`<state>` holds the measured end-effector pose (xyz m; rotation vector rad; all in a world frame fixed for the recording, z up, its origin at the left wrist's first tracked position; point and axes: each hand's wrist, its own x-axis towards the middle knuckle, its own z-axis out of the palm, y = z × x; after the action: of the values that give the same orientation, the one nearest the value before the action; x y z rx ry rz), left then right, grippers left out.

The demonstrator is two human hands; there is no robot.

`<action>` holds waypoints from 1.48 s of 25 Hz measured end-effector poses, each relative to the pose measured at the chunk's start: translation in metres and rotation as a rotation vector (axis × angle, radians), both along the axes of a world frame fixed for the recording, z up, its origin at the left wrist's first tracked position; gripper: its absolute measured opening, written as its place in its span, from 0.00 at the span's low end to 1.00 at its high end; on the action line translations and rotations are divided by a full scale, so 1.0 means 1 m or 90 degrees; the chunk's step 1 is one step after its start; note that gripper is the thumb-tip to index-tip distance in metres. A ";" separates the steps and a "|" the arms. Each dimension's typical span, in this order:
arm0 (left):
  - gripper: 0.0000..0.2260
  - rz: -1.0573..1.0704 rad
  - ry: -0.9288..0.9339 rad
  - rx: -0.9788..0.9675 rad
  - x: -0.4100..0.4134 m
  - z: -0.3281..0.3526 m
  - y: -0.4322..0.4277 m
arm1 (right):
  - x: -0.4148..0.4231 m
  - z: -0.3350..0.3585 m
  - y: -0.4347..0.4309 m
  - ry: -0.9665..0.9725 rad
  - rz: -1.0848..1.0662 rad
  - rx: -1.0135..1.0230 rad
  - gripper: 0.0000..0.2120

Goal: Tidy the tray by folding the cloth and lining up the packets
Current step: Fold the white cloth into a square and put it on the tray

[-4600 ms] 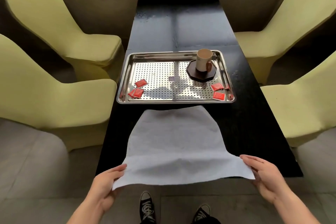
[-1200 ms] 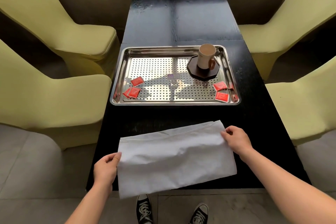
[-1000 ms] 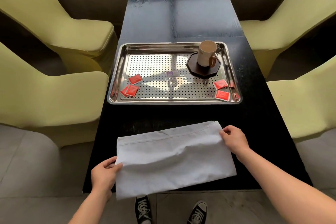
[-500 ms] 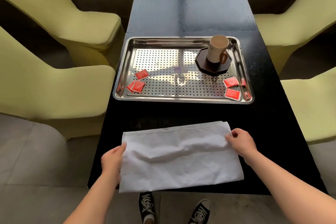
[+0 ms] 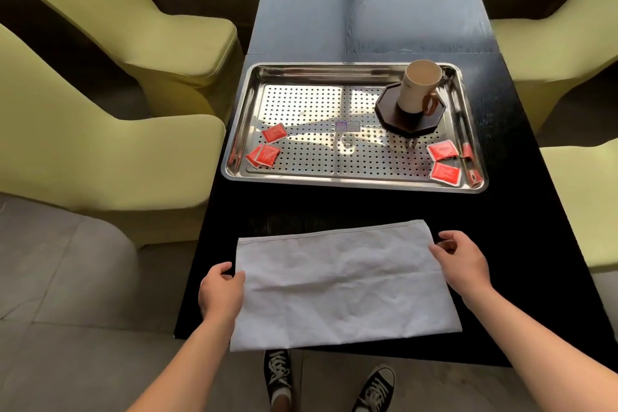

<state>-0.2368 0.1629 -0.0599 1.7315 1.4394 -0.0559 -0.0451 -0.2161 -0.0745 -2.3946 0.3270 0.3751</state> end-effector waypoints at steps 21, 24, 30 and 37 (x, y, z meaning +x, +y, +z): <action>0.09 0.207 -0.023 -0.183 -0.067 -0.016 -0.031 | -0.093 0.035 -0.033 0.172 -0.030 -0.110 0.14; 0.06 0.262 -0.096 -0.268 -0.054 -0.003 -0.031 | -0.092 0.035 -0.035 0.237 -0.066 0.047 0.08; 0.04 0.206 -0.268 -0.272 0.011 0.059 -0.011 | -0.067 0.077 -0.030 0.110 -0.096 0.269 0.01; 0.03 0.193 -0.235 -0.300 -0.006 0.042 0.000 | -0.093 0.055 -0.035 0.137 -0.182 0.303 0.03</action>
<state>-0.2428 0.1632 -0.0177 1.0672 1.2712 0.0792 -0.1379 -0.2507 -0.0194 -1.8160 0.5965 0.5131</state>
